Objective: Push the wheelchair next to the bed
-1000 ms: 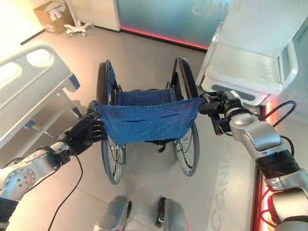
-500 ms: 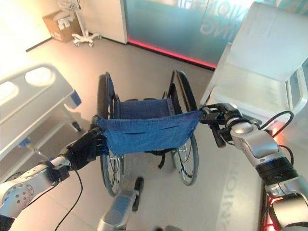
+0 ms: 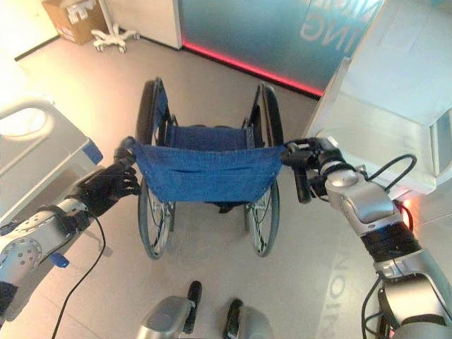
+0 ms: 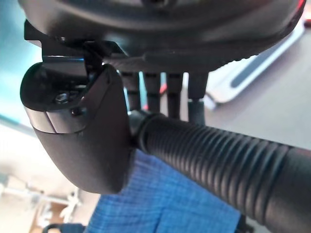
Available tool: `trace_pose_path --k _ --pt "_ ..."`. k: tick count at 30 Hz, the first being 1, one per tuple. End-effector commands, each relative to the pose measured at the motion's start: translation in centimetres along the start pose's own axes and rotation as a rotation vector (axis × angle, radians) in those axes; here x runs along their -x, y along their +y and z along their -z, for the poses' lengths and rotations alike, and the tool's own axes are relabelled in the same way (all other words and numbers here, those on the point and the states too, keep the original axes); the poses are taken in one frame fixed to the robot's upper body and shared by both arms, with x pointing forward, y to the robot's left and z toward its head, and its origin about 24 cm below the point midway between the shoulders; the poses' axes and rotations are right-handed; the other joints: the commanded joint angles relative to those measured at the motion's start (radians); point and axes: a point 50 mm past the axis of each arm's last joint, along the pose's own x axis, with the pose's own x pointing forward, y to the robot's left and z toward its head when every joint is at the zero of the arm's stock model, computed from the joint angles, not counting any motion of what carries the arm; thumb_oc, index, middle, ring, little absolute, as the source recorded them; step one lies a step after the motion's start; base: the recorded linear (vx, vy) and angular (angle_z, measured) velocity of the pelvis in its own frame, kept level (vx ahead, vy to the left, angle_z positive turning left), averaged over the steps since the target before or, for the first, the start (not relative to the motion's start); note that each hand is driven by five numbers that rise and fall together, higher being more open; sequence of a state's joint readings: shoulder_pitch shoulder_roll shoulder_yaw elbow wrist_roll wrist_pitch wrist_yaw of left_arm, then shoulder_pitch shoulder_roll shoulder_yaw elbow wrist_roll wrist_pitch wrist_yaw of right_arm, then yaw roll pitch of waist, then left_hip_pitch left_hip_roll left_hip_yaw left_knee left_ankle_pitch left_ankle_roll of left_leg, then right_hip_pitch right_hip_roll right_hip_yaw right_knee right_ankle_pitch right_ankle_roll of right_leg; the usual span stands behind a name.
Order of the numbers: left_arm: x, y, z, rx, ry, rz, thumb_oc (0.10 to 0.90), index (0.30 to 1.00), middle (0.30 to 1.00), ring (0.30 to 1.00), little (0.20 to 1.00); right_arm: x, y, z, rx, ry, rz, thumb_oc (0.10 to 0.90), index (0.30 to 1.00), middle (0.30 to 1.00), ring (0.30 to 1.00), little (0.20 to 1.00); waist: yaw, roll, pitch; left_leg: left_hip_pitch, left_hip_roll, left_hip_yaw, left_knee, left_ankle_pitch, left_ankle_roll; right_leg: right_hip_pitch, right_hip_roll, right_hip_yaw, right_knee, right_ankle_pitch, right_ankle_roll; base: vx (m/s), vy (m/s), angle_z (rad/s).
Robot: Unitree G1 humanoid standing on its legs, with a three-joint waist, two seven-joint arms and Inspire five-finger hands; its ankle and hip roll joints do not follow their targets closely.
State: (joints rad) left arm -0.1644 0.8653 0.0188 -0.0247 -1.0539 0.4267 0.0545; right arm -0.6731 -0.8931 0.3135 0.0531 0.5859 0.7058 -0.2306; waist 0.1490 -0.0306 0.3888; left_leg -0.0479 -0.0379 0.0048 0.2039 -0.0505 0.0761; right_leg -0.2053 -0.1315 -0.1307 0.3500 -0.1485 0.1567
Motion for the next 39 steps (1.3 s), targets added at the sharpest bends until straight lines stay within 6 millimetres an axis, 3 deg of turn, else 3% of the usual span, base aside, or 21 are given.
trace_pose_path --k 1,5,8,9,11,12,14,16,18,20,21,24,27,30,31,32,34,35,37,38,39 --pt "2.3 2.3 -7.1 -0.069 -0.333 -0.115 0.400 0.300 0.300 0.300 0.300 1.9 0.5 -1.4 0.029 -0.107 -0.120 0.400 0.300 0.300 0.300 0.300 -0.062 -0.048 -0.069 0.083 -0.073 -0.042 0.170 -0.205 -0.022 0.018 -0.020 0.040 -0.320 0.340 0.024 0.61 -0.265 0.89" --pt "2.2 1.8 -6.8 -0.043 -0.338 -0.089 0.400 0.300 0.300 0.300 0.300 1.7 -0.2 -1.8 0.061 -0.118 -0.124 0.400 0.300 0.300 0.300 0.300 -0.058 -0.051 -0.085 0.085 -0.049 -0.049 0.222 -0.207 -0.030 0.037 -0.002 0.001 -0.251 0.284 0.006 0.47 -0.246 0.63" --pt "2.2 1.2 -5.9 0.025 -0.333 -0.036 0.400 0.300 0.300 0.300 0.300 1.5 -0.4 -1.7 0.088 -0.084 -0.159 0.400 0.300 0.300 0.300 0.300 -0.069 -0.040 -0.121 0.143 0.016 -0.054 0.306 -0.085 -0.088 0.042 0.037 -0.037 -0.183 0.242 -0.046 0.45 -0.208 0.47" --pt "2.2 1.0 -5.6 0.028 -0.334 -0.025 0.400 0.300 0.300 0.300 0.300 1.3 -0.5 -1.6 0.107 -0.073 -0.171 0.400 0.300 0.300 0.300 0.300 -0.071 -0.038 -0.133 0.138 0.034 -0.053 0.397 0.005 -0.114 0.056 0.046 -0.063 -0.183 0.228 -0.073 0.36 -0.235 0.25" --pt "2.5 0.1 -4.9 0.042 -0.322 0.016 0.400 0.300 0.300 0.300 0.300 1.2 -1.0 -1.5 0.145 -0.064 -0.166 0.400 0.300 0.300 0.300 0.300 -0.054 -0.054 -0.135 0.033 0.002 -0.036 0.696 0.126 -0.156 0.114 0.055 -0.096 -0.205 0.196 -0.119 0.42 -0.350 0.33" --pt "2.6 -0.3 -4.7 0.039 -0.314 0.033 0.400 0.300 0.300 0.300 0.300 1.2 -1.2 -1.5 0.147 -0.062 -0.164 0.400 0.300 0.300 0.300 0.300 -0.038 -0.066 -0.121 -0.049 -0.021 -0.021 0.803 0.138 -0.157 0.147 0.056 -0.108 -0.209 0.182 -0.134 0.33 -0.315 0.31" --pt "2.7 -0.6 -4.6 0.028 -0.312 0.039 0.400 0.300 0.300 0.300 0.300 1.1 -1.3 -2.1 0.150 -0.074 -0.165 0.400 0.300 0.300 0.300 0.300 -0.014 -0.070 -0.094 -0.167 -0.036 -0.013 0.861 0.106 -0.139 0.198 0.078 -0.107 -0.213 0.173 -0.143 0.33 -0.246 -0.14" --pt "3.2 -0.2 -4.8 0.017 -0.326 0.030 0.400 0.300 0.300 0.300 0.300 1.1 -1.0 -3.0 0.165 -0.096 -0.174 0.400 0.300 0.300 0.300 0.300 0.023 -0.063 -0.075 -0.198 -0.063 0.001 0.710 0.067 -0.113 0.245 0.106 -0.085 -0.216 0.163 -0.129 0.41 -0.153 0.02" --pt "3.5 0.1 -4.9 0.012 -0.330 0.022 0.400 0.300 0.300 0.300 0.300 1.0 -0.6 -3.5 0.170 -0.109 -0.182 0.400 0.300 0.300 0.300 0.300 0.040 -0.060 -0.072 -0.196 -0.066 0.016 0.597 0.079 -0.107 0.264 0.120 -0.073 -0.214 0.151 -0.127 0.35 -0.078 0.22" --pt "3.6 0.5 -4.6 -0.009 -0.317 0.013 0.400 0.300 0.300 0.300 0.300 0.0 0.3 -4.2 0.162 -0.119 -0.187 0.400 0.300 0.300 0.300 0.300 0.085 -0.035 -0.078 -0.221 -0.021 0.030 0.270 0.193 -0.128 0.331 0.186 -0.064 -0.222 0.100 -0.147 0.62 -0.097 0.18" --pt "3.6 0.5 -4.4 -0.017 -0.312 0.013 0.400 0.300 0.300 0.300 0.300 -0.2 0.6 -4.1 0.156 -0.119 -0.184 0.400 0.300 0.300 0.300 0.300 0.098 -0.026 -0.081 -0.237 -0.015 0.036 0.192 0.221 -0.137 0.351 0.205 -0.064 -0.224 0.086 -0.151 0.75 -0.106 0.00" --pt "3.3 0.0 -3.7 -0.036 -0.299 0.009 0.400 0.300 0.300 0.300 0.300 -0.8 1.7 -3.4 0.142 -0.118 -0.177 0.400 0.300 0.300 0.300 0.300 0.126 -0.008 -0.088 -0.241 -0.006 0.173 -0.094 0.297 -0.168 0.472 0.262 -0.073 -0.240 0.014 -0.160 0.72 -0.084 -0.21" --pt "3.2 0.0 -4.1 -0.049 -0.313 0.003 0.400 0.300 0.300 0.300 0.300 -0.6 1.9 -3.1 0.145 -0.132 -0.173 0.400 0.300 0.300 0.300 0.300 0.134 -0.009 -0.102 -0.239 -0.020 0.207 -0.132 0.287 -0.157 0.513 0.275 -0.082 -0.218 -0.046 -0.162 0.56 -0.061 -0.15" --pt "3.5 0.8 -5.7 -0.063 -0.341 -0.044 0.400 0.300 0.300 0.300 0.300 -0.5 2.9 -3.2 0.118 -0.192 -0.214 0.400 0.300 0.300 0.300 0.300 0.175 -0.040 -0.144 -0.216 -0.060 0.154 -0.137 0.205 -0.087 0.536 0.266 -0.056 -0.099 -0.058 -0.125 0.54 -0.079 -0.44" --pt "3.6 1.2 -6.6 -0.072 -0.348 -0.060 0.400 0.300 0.300 0.300 0.300 -0.4 3.1 -3.3 0.102 -0.210 -0.216 0.400 0.300 0.300 0.300 0.300 0.189 -0.064 -0.156 -0.209 -0.080 0.143 -0.107 0.165 -0.051 0.536 0.246 -0.059 -0.020 0.005 -0.079 0.43 -0.054 -0.53" --pt "3.6 1.3 -6.8 -0.076 -0.348 -0.064 0.400 0.300 0.300 0.300 0.300 -0.4 3.1 -3.4 0.099 -0.215 -0.215 0.400 0.300 0.300 0.300 0.300 0.194 -0.071 -0.160 -0.207 -0.085 0.139 -0.101 0.158 -0.044 0.534 0.240 -0.060 -0.005 0.026 -0.065 0.40 -0.024 -0.45" --pt "3.5 1.5 -7.5 -0.098 -0.350 -0.064 0.400 0.300 0.300 0.300 0.300 -0.3 3.2 -3.8 0.091 -0.229 -0.208 0.400 0.300 0.300 0.300 0.300 0.200 -0.078 -0.177 -0.185 -0.086 0.130 -0.088 0.136 -0.017 0.484 0.226 -0.064 0.179 0.169 0.006 0.46 0.003 -0.08" --pt "3.4 1.4 -8.1 -0.101 -0.350 -0.046 0.400 0.300 0.300 0.300 0.300 -0.3 2.8 -4.5 0.100 -0.242 -0.200 0.400 0.300 0.300 0.300 0.300 0.193 -0.077 -0.185 -0.149 -0.099 0.071 -0.080 0.125 -0.005 0.405 0.249 -0.005 0.388 0.324 0.078 0.49 -0.004 -0.01" --pt "3.3 1.0 -8.4 -0.092 -0.348 -0.035 0.400 0.300 0.300 0.300 0.300 -0.3 2.8 -4.9 0.115 -0.256 -0.207 0.400 0.300 0.300 0.300 0.300 0.171 -0.066 -0.185 -0.134 -0.101 0.050 -0.066 0.112 -0.003 0.344 0.245 0.021 0.388 0.315 0.062 0.45 0.036 0.00" --pt "2.9 0.6 -8.6 -0.090 -0.333 -0.011 0.400 0.300 0.300 0.300 0.300 0.0 3.0 -5.3 0.134 -0.271 -0.237 0.400 0.300 0.300 0.300 0.300 0.143 -0.042 -0.184 -0.115 -0.107 0.019 -0.049 0.106 -0.002 0.280 0.201 0.017 0.330 0.241 0.025 0.36 0.065 0.32" --pt "2.8 0.6 -8.6 -0.090 -0.334 -0.010 0.400 0.300 0.300 0.300 0.300 0.0 2.9 -5.3 0.134 -0.271 -0.236 0.400 0.300 0.300 0.300 0.300 0.141 -0.041 -0.186 -0.118 -0.105 0.016 -0.049 0.108 -0.003 0.279 0.202 0.013 0.328 0.244 0.024 0.45 0.037 0.57"
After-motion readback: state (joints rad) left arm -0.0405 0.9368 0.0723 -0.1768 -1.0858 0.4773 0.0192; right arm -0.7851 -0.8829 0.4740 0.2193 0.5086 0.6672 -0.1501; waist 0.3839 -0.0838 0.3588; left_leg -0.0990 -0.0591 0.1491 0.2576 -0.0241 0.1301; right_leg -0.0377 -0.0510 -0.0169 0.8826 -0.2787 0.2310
